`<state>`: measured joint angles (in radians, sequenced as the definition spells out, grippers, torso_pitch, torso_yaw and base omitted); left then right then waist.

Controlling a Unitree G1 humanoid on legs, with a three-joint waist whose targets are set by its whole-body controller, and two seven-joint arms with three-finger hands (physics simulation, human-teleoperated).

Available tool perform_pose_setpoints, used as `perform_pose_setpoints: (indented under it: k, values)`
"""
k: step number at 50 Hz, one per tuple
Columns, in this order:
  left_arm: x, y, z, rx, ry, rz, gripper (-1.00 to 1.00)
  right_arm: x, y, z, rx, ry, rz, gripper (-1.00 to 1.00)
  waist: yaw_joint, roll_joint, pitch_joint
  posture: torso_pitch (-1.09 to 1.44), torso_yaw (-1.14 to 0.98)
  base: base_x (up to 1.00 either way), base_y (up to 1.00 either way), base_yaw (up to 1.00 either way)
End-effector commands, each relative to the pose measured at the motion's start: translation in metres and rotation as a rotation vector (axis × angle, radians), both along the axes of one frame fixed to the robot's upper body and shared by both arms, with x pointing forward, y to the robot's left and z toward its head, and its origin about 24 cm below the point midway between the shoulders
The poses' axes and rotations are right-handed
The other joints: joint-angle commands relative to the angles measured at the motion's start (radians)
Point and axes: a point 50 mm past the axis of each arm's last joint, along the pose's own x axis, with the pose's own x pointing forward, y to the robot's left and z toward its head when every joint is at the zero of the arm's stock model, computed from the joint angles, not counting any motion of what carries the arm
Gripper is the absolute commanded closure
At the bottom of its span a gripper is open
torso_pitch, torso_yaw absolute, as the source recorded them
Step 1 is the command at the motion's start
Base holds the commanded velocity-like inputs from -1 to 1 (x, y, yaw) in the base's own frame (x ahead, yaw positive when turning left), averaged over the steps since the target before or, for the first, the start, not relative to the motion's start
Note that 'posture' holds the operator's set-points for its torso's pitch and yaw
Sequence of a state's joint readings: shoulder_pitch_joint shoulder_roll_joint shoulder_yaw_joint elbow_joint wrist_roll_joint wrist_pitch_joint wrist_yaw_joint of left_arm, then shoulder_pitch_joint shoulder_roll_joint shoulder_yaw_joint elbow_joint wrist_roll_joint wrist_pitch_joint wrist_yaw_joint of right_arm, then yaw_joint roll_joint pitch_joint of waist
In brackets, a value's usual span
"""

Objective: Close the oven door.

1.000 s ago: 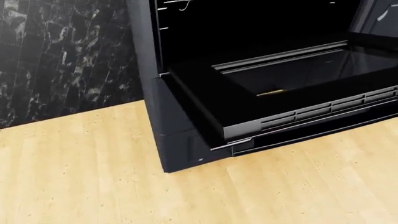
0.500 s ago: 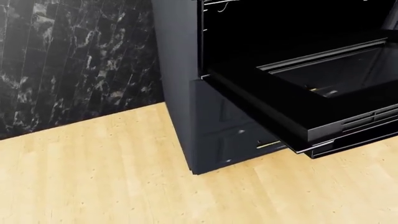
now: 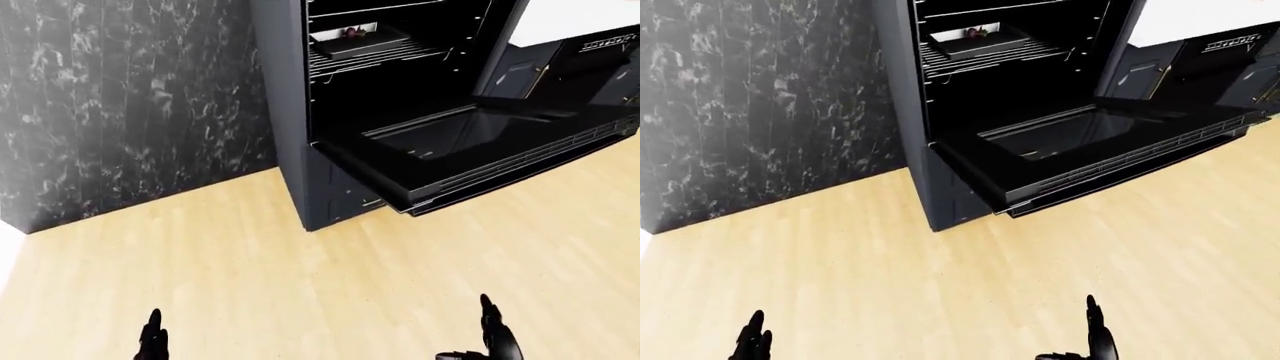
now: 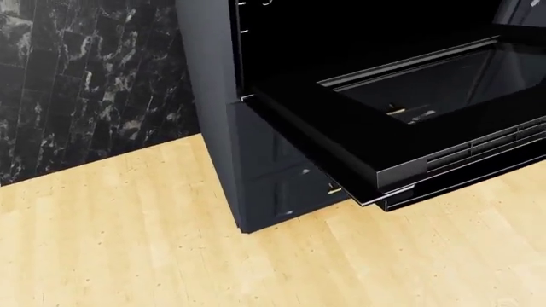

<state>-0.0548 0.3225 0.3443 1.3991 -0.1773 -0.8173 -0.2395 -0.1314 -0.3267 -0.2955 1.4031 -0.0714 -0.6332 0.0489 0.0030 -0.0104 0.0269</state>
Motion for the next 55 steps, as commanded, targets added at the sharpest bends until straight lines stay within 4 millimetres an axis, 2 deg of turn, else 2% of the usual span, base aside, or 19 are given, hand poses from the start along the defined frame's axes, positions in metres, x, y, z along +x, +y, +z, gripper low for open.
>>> perform_pose_setpoints:
  k: [1, 7, 11, 12, 16, 21, 23, 25, 26, 29, 33, 36, 39, 40, 41, 46, 52, 53, 55]
  values:
    - [0.0057, 0.0072, 0.0084, 0.037, -0.049, 0.005, -1.0, 0.009, -0.0041, 0.0085, -0.029, -0.061, 0.006, -1.0, -0.001, 0.002, -0.014, 0.0, 0.0, 0.18, 0.0, 0.0]
    - [0.0057, 0.0073, 0.0085, 0.038, -0.051, 0.006, -1.0, 0.0078, -0.0031, 0.0079, -0.029, -0.063, 0.005, -1.0, -0.002, 0.03, 0.0, 0.0, 0.0, 0.17, 0.0, 0.0]
    - [0.0058, 0.0072, 0.009, 0.04, -0.056, 0.004, -1.0, 0.0066, -0.0029, 0.0075, -0.033, -0.063, 0.006, -1.0, -0.002, 0.093, 0.009, 0.0, 0.0, 0.18, 0.0, 0.0]
    - [0.0059, 0.0071, 0.009, 0.039, -0.056, 0.003, -1.0, 0.0066, -0.0025, 0.0073, -0.033, -0.063, 0.005, -1.0, 0.003, 0.056, 0.013, 0.0, 0.0, 0.19, 0.0, 0.0]
    - [0.0058, 0.0072, 0.0089, 0.039, -0.055, 0.006, -1.0, 0.0066, -0.002, 0.0072, -0.033, -0.063, 0.009, -1.0, 0.002, 0.063, 0.008, 0.0, 0.0, 0.19, 0.0, 0.0]
    - [0.0059, 0.0072, 0.0093, 0.038, -0.061, 0.007, -1.0, 0.0095, -0.0046, 0.0091, -0.029, -0.066, 0.006, -1.0, 0.009, 0.02, 0.013, 0.0, 0.0, 0.21, 0.0, 0.0]
    - [0.0058, 0.0073, 0.0088, 0.037, -0.055, 0.007, -1.0, 0.0057, -0.0022, 0.0068, -0.027, -0.061, 0.006, -1.0, 0.011, -0.016, 0.009, 0.0, 0.0, 0.2, 0.0, 0.0]
    - [0.0057, 0.0073, 0.0088, 0.038, -0.054, 0.006, -1.0, 0.0066, -0.0031, 0.0074, -0.03, -0.059, 0.009, -1.0, 0.007, -0.082, -0.011, 0.0, 0.0, 0.21, 0.0, 0.0]
    - [0.0058, 0.0073, 0.0088, 0.039, -0.054, 0.006, -1.0, 0.0086, -0.0038, 0.0084, -0.029, -0.065, 0.004, -1.0, -0.006, -0.025, 0.005, 0.0, 0.0, 0.2, 0.0, 0.0]
    - [0.0059, 0.0067, 0.0083, 0.037, -0.045, -0.008, -1.0, 0.005, -0.0007, 0.0059, -0.028, -0.057, 0.009, -1.0, -0.014, -0.039, 0.006, 0.0, 0.0, 0.21, 0.0, 0.0]
    - [0.0058, 0.007, 0.0083, 0.037, -0.047, -0.001, -1.0, 0.0052, -0.0022, 0.0065, -0.029, -0.057, 0.005, -1.0, -0.012, -0.009, 0.012, 0.0, 0.0, 0.2, 0.0, 0.0]
    - [0.0059, 0.0069, 0.0088, 0.037, -0.054, -0.002, -1.0, 0.0069, -0.0028, 0.0072, -0.028, -0.06, 0.005, -1.0, -0.015, 0.034, 0.016, 0.0, 0.0, 0.21, 0.0, 0.0]
    - [0.0059, 0.007, 0.0087, 0.038, -0.052, -0.002, -1.0, 0.0065, -0.0012, 0.0066, -0.028, -0.061, 0.005, -1.0, -0.012, 0.111, 0.002, 0.0, 0.0, 0.21, 0.0, 0.0]
    - [0.0058, 0.007, 0.0087, 0.037, -0.052, 0.001, -1.0, 0.0062, -0.0012, 0.0064, -0.026, -0.06, 0.002, -1.0, -0.003, 0.064, 0.005, 0.0, 0.0, 0.2, 0.0, 0.0]
    - [0.0058, 0.007, 0.0087, 0.037, -0.052, 0.001, -1.0, 0.0059, -0.0018, 0.0063, -0.021, -0.059, -0.001, -1.0, -0.008, 0.078, 0.005, 0.0, 0.0, 0.2, 0.0, 0.0]
    - [0.0058, 0.0071, 0.0088, 0.036, -0.054, 0.002, -1.0, 0.0065, -0.0044, 0.0066, 0.003, -0.057, -0.019, -1.0, 0.006, 0.05, 0.006, 0.0, 0.0, 0.2, 0.0, 0.0]
    - [0.0059, 0.007, 0.009, 0.037, -0.057, 0.001, -1.0, 0.0031, -0.0005, 0.0029, 0.003, -0.031, 0.001, -1.0, 0.0, -0.054, 0.001, 0.0, 0.0, 0.11, 0.0, 0.0]
    - [0.0058, 0.0072, 0.0087, 0.036, -0.053, 0.004, -1.0, 0.0026, 0.0, 0.0012, 0.046, -0.027, -0.02, -1.0, 0.011, -0.028, 0.003, 0.0, 0.0, 0.0, 0.0, 0.0]
    - [0.0057, 0.0073, 0.0086, 0.036, -0.053, 0.006, -1.0, 0.0046, 0.0003, 0.0012, 0.094, -0.034, -0.025, -1.0, 0.006, -0.024, 0.001, 0.0, 0.0, 0.0, 0.0, 0.0]
